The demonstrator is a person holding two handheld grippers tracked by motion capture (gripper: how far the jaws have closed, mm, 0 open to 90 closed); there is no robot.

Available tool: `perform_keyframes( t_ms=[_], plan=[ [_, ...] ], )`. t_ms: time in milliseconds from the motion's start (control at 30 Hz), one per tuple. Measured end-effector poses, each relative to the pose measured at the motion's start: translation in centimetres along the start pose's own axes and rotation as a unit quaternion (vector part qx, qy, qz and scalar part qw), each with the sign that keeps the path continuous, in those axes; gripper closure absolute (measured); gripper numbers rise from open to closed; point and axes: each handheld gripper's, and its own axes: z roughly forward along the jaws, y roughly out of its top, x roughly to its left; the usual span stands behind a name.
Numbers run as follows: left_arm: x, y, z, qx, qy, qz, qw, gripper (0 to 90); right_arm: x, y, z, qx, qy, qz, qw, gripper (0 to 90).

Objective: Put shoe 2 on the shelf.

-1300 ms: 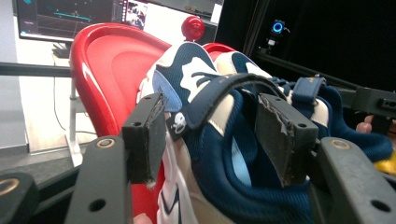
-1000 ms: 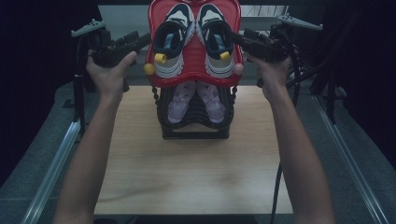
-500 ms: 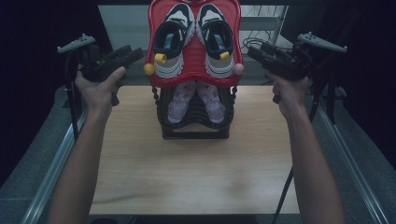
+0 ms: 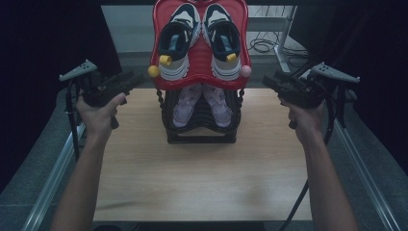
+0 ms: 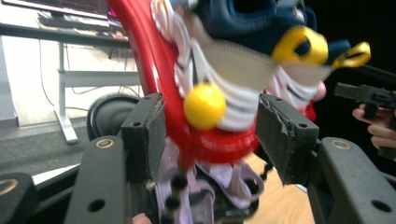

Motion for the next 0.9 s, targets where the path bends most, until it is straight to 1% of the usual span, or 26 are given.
perform_keyframes(
  t_ms=[167,200,267,300,333,400,467,533,633,667,733,767,800,833,867,900],
  plan=[
    [0.1,-2.5,-0.9,0.018,-0.004,0.002,0.9998,44.0,0.0,-2.3,-0.5,0.015,0.002,-0.007,0.9999,37.3],
    [0.1,-2.7,-1.0,0.019,-0.004,0.001,0.9998,44.1,0.0,-2.8,-0.6,0.018,0.004,-0.004,0.9998,37.3],
    [0.2,-3.7,-1.3,0.023,-0.005,-0.004,0.9997,44.4,-0.1,-3.6,-0.8,0.021,0.005,-0.002,0.9998,37.4],
    [0.2,-4.2,-1.4,0.026,-0.004,-0.005,0.9996,44.4,-0.1,-4.1,-0.9,0.024,0.004,0.006,0.9997,37.4],
    [0.2,-4.7,-1.5,0.028,-0.004,-0.005,0.9996,44.6,-0.2,-4.6,-0.9,0.027,0.003,0.005,0.9996,37.4],
    [0.2,-5.6,-1.5,0.035,-0.004,-0.006,0.9993,44.7,-0.3,-5.7,-1.1,0.031,0.001,0.011,0.9995,37.5],
    [0.2,-6.5,-1.6,0.043,-0.001,-0.003,0.9991,44.8,-0.5,-6.7,-1.3,0.037,0.002,0.017,0.9992,37.7],
    [0.3,-7.5,-1.6,0.048,0.000,-0.006,0.9988,45.0,-0.6,-7.9,-1.5,0.041,0.002,0.020,0.9989,38.0],
    [0.5,-9.3,-1.8,0.055,0.001,-0.012,0.9984,45.0,-0.6,-9.4,-1.9,0.048,0.000,0.016,0.9987,39.0],
    [0.5,-9.7,-1.8,0.057,0.002,-0.013,0.9983,45.0,-0.7,-10.0,-2.1,0.053,-0.001,0.011,0.9985,39.3],
    [0.6,-10.9,-1.9,0.068,0.001,-0.017,0.9975,45.0,-0.7,-11.1,-2.4,0.056,0.003,0.017,0.9983,39.8],
    [0.7,-11.5,-1.9,0.072,0.001,-0.020,0.9972,45.0,-0.8,-11.6,-2.5,0.059,0.005,0.016,0.9981,39.8],
    [0.8,-12.2,-2.0,0.080,0.002,-0.021,0.9965,45.0,-0.8,-12.3,-2.6,0.064,0.005,0.018,0.9978,39.9],
    [0.8,-12.7,-2.0,0.084,0.004,-0.022,0.9962,45.0,-0.8,-13.2,-2.7,0.074,0.005,0.018,0.9971,39.9],
    [0.9,-13.2,-2.1,0.088,0.006,-0.024,0.9958,45.1,-0.9,-13.7,-2.7,0.079,0.004,0.016,0.9967,39.9],
    [1.0,-13.7,-2.1,0.093,0.006,-0.026,0.9953,45.1,-1.0,-14.4,-2.8,0.085,0.005,0.020,0.9962,39.9]
  ],
)
